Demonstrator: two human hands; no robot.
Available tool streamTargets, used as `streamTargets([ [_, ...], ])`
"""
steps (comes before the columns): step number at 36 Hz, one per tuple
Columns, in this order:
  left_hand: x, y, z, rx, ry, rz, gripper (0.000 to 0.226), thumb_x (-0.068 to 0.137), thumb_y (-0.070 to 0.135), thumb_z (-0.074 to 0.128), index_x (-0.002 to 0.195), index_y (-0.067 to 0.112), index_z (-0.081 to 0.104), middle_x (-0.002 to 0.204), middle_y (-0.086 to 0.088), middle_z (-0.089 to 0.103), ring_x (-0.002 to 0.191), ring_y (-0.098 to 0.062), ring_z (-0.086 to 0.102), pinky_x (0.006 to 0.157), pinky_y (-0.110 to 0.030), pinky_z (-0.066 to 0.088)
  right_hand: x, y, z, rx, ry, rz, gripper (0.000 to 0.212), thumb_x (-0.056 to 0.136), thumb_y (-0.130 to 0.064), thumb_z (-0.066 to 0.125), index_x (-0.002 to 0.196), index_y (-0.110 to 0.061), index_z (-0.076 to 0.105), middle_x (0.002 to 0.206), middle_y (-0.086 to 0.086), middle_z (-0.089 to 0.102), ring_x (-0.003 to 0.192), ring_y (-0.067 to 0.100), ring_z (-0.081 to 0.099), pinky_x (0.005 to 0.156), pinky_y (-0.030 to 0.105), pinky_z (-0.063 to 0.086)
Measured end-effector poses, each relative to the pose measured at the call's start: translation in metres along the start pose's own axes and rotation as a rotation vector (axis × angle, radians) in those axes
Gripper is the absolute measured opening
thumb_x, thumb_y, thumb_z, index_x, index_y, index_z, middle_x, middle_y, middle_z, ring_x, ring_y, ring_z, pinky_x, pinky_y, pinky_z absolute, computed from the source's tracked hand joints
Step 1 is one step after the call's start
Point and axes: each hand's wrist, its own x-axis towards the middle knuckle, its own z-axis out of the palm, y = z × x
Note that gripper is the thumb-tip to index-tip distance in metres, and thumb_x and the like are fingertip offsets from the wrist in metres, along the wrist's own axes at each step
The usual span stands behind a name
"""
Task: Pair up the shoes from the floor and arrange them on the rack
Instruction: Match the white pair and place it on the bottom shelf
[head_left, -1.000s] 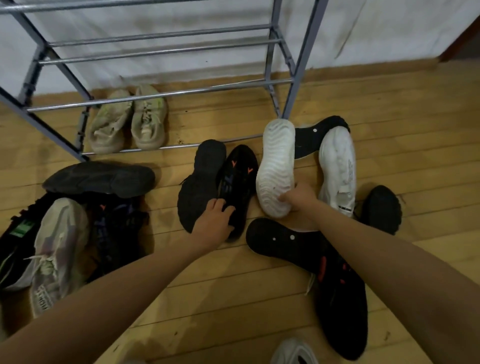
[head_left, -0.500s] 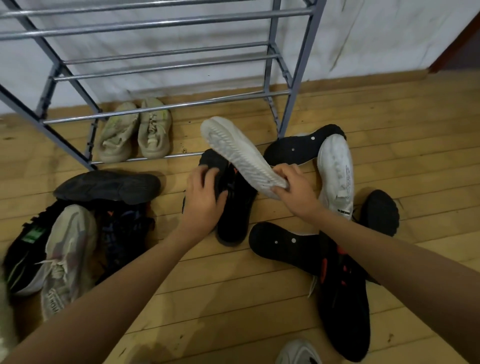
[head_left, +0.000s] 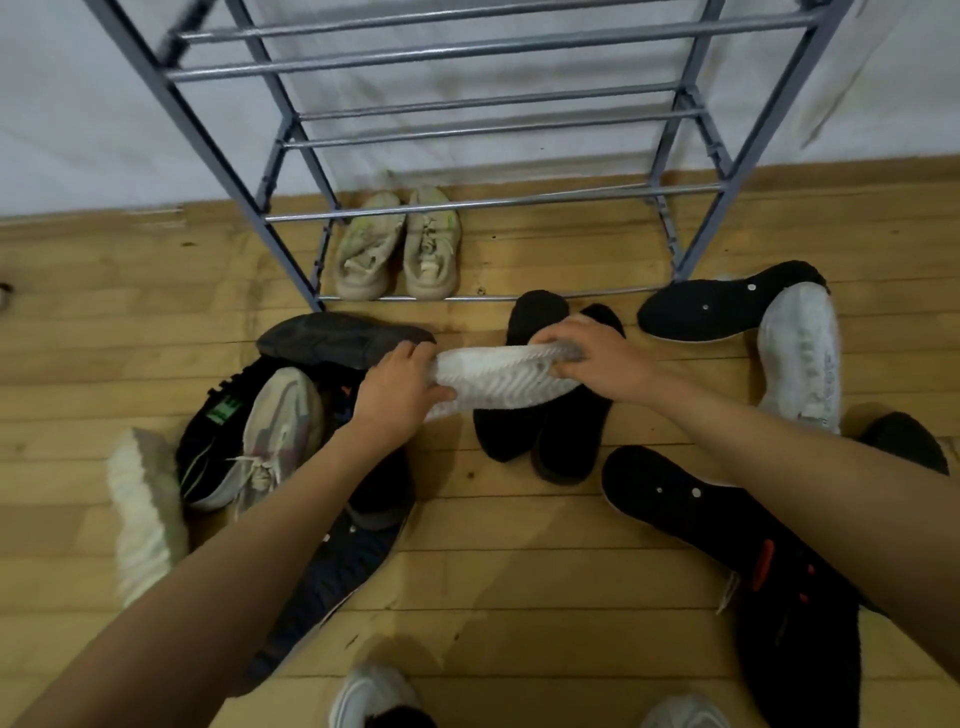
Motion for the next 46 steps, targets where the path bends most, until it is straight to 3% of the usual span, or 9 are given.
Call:
streamTargets([
  [7, -0.010, -0.025, 0.003, -0.419, -0.016, -0.241, 0.057, 0.079, 0.043, 0.070, 0.122, 0.009, 0.053, 0.112, -0.009, 0.062, 0.102, -0.025, 0.058, 0.077, -0.030, 0.041, 0.030, -0.037, 0.030, 0.063, 0.375, 0.129, 0.070, 0.087, -0.020, 0.063, 0.146, -0.013, 0.025, 0.145, 0.014, 0.025, 0.135, 0.029, 0.027, 0.103, 0.029, 0.027],
  [11, -0.014, -0.026, 0.001, -0.602, 0.015, -0.280, 0.042, 0.080, 0.039, 0.072, 0.101, 0.008, 0.052, 0.093, -0.009, 0.057, 0.084, -0.020, 0.053, 0.073, -0.034, 0.044, 0.037, -0.057, 0.045, 0.519, 0.202, 0.424, 0.099, 0.084, -0.050, 0.062, 0.150, -0.020, -0.004, 0.156, 0.008, 0.015, 0.137, 0.029, 0.031, 0.104, 0.039, 0.039],
  [16, -0.017, -0.012, 0.004, -0.707, 0.009, -0.245, 0.036, 0.084, 0.029, 0.069, 0.105, 0.005, 0.052, 0.096, -0.010, 0.056, 0.088, -0.022, 0.054, 0.074, -0.035, 0.045, 0.045, -0.072, 0.052, 0.613, 0.078, 0.458, 0.110, 0.074, -0.058, 0.068, 0.148, -0.031, -0.010, 0.153, 0.003, 0.026, 0.127, 0.027, 0.045, 0.087, 0.046, 0.054],
  [20, -0.021, -0.002, 0.009, -0.487, 0.168, -0.146, 0.039, 0.083, 0.021, 0.068, 0.113, 0.005, 0.050, 0.107, -0.008, 0.050, 0.098, -0.022, 0.049, 0.076, -0.029, 0.039, 0.052, -0.078, 0.047, 0.749, 0.105, 0.490, 0.104, 0.073, -0.052, 0.073, 0.150, -0.028, 0.008, 0.148, 0.003, 0.030, 0.128, 0.028, 0.045, 0.088, 0.046, 0.054],
  [25, -0.030, 0.006, 0.020, -0.206, 0.220, 0.058, 0.047, 0.083, 0.017, 0.064, 0.125, 0.005, 0.049, 0.120, -0.013, 0.050, 0.110, -0.028, 0.047, 0.085, -0.045, 0.046, 0.053, -0.073, 0.045, 1.161, 0.203, 0.660, 0.045, 0.087, -0.014, 0.066, 0.128, -0.005, 0.046, 0.101, 0.013, 0.061, 0.095, 0.030, 0.063, 0.079, 0.049, 0.056],
  [30, -0.031, 0.008, 0.029, -0.244, 0.136, 0.245, 0.036, 0.083, 0.021, 0.068, 0.116, 0.007, 0.063, 0.121, -0.012, 0.057, 0.114, -0.030, 0.052, 0.096, -0.044, 0.044, 0.035, -0.041, 0.036, 1.251, 0.262, 0.617, 0.046, 0.086, 0.004, 0.057, 0.129, -0.008, 0.046, 0.118, 0.016, 0.059, 0.105, 0.031, 0.060, 0.077, 0.048, 0.055],
  [35, -0.019, 0.015, 0.029, -0.493, 0.191, 0.007, 0.051, 0.079, 0.027, 0.072, 0.125, 0.014, 0.054, 0.128, -0.008, 0.044, 0.120, -0.023, 0.039, 0.096, -0.020, 0.027, 0.021, -0.018, 0.021, 1.320, 0.172, 0.532, 0.044, 0.087, -0.001, 0.061, 0.128, -0.012, 0.049, 0.116, 0.011, 0.063, 0.107, 0.029, 0.062, 0.075, 0.047, 0.055],
  [38, -0.007, 0.021, 0.022, -0.694, -0.018, -0.207, 0.078, 0.074, 0.038, 0.077, 0.138, 0.015, 0.038, 0.135, -0.003, 0.042, 0.123, -0.019, 0.043, 0.100, -0.028, 0.037, 0.017, -0.009, 0.019, 1.375, 0.151, 0.500, 0.037, 0.089, -0.006, 0.060, 0.125, -0.014, 0.052, 0.117, 0.010, 0.064, 0.106, 0.028, 0.063, 0.069, 0.043, 0.057],
  [46, 0.000, 0.048, 0.026, -0.988, -0.362, -0.307, 0.052, 0.078, 0.028, 0.075, 0.122, 0.008, 0.055, 0.112, -0.008, 0.067, 0.101, -0.023, 0.065, 0.089, -0.042, 0.055, 0.010, 0.005, 0.004, 1.284, 0.175, 0.545, 0.021, 0.093, -0.009, 0.056, 0.113, -0.014, 0.058, 0.108, 0.007, 0.067, 0.098, 0.024, 0.064, 0.065, 0.039, 0.056],
])
